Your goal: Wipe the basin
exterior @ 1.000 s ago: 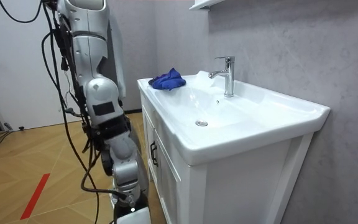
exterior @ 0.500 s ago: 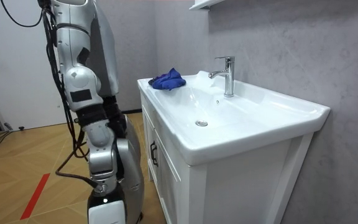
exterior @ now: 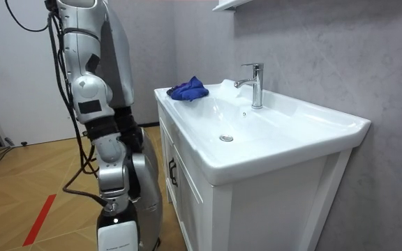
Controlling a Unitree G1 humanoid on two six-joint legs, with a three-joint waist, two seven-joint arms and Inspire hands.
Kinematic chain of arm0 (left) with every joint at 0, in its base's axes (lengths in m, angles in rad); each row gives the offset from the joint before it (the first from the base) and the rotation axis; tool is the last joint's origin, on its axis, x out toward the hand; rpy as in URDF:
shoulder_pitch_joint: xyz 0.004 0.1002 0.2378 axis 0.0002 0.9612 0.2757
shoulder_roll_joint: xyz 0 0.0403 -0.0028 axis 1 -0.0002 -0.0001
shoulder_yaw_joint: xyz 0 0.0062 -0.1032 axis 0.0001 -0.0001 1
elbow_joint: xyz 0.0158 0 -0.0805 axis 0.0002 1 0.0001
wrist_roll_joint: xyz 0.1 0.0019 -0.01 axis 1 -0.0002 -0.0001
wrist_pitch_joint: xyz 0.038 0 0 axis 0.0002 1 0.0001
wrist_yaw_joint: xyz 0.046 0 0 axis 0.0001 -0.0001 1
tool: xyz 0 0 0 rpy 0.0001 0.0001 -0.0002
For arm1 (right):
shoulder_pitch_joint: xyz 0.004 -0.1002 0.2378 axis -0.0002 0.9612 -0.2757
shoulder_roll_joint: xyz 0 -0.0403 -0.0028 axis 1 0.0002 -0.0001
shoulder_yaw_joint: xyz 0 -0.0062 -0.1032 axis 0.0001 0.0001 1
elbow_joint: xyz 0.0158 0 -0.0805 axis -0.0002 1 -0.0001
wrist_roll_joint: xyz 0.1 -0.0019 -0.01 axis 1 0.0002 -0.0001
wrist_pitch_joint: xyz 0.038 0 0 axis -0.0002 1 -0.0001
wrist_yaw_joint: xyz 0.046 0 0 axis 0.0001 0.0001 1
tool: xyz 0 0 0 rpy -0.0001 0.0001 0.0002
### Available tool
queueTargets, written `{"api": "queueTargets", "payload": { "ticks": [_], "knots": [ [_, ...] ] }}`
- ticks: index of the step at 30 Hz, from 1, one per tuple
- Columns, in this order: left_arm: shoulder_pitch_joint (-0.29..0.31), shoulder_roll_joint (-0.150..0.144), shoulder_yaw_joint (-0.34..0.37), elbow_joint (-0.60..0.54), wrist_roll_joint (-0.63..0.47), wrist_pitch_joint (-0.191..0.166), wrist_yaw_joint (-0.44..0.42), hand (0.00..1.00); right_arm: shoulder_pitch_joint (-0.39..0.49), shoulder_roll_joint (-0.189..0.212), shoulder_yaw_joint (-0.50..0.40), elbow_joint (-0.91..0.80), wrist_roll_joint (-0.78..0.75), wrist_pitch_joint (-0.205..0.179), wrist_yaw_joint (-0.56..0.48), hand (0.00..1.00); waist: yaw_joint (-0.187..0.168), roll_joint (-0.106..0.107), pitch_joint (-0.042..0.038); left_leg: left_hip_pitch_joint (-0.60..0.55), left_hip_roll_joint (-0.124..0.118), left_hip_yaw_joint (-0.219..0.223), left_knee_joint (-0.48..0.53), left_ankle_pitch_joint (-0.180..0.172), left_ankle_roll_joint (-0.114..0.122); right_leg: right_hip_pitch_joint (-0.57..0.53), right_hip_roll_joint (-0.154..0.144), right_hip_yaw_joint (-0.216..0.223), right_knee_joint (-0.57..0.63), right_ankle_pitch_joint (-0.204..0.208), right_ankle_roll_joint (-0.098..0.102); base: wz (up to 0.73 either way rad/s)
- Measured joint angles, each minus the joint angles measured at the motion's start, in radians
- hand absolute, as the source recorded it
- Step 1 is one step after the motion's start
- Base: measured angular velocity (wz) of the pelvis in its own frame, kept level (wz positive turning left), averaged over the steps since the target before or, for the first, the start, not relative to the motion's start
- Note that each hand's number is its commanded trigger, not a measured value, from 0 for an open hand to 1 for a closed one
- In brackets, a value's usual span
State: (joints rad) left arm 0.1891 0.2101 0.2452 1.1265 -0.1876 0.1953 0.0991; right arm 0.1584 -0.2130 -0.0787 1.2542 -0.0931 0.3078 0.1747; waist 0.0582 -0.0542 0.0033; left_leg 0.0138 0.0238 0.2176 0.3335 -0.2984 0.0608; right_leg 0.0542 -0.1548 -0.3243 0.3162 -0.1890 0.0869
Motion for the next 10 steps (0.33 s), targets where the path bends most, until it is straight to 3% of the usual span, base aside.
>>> {"api": "queueTargets", "payload": {
  "ticks": [10],
  "knots": [
    [-0.008, 0.002, -0.034, 0.033, 0.123, 0.018, -0.096, 0.00, -0.011, -0.001, -0.001, 0.011, -0.011, -0.002, 0.019, 0.00, -0.005, 0.023, 0.0072, -0.006, 0.003, 0.002, 0.013, -0.005, -0.002, 0.014, 0.006, 0.003, -0.027, 0.001, 0.002, -0.01]
  ]
}}
